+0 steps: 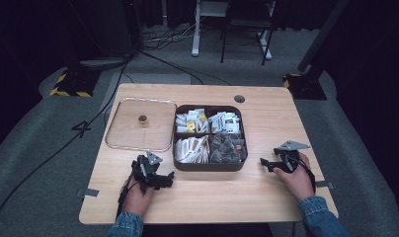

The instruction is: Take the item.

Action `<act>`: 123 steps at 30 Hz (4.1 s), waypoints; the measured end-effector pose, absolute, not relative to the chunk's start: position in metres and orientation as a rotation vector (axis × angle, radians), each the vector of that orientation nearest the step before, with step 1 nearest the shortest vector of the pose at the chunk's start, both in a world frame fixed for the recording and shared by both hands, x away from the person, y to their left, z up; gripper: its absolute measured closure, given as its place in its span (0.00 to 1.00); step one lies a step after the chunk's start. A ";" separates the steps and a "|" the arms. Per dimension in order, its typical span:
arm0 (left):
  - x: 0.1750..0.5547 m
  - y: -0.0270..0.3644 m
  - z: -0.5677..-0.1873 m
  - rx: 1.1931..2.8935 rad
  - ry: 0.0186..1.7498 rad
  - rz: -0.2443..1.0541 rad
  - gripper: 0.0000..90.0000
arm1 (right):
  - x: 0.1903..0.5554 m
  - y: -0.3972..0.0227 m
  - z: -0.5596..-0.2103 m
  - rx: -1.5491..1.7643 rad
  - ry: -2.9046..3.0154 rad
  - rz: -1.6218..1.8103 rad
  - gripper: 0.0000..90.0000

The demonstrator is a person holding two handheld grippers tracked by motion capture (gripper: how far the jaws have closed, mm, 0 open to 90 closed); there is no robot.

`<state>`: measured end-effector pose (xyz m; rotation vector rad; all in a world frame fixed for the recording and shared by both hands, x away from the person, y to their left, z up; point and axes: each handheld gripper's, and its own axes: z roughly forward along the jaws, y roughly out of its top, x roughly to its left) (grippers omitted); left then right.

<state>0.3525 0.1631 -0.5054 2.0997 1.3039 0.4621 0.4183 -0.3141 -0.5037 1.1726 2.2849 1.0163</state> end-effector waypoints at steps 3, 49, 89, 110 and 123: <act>0.353 0.163 -0.505 2.100 1.304 0.463 0.00 | 0.418 -0.314 -0.504 1.173 2.285 1.017 0.24; 0.352 0.163 -0.505 2.099 1.306 0.464 0.00 | 0.453 -0.288 -0.423 1.269 2.200 1.476 0.48; 0.353 0.164 -0.505 2.102 1.301 0.464 0.00 | 0.528 -0.191 -0.422 1.447 2.354 1.374 0.62; 0.353 0.164 -0.505 2.103 1.297 0.465 0.00 | 0.539 -0.147 -0.440 1.521 2.455 1.201 0.75; 0.353 0.164 -0.505 2.103 1.298 0.464 0.00 | 0.543 -0.131 -0.446 1.633 2.436 1.036 0.95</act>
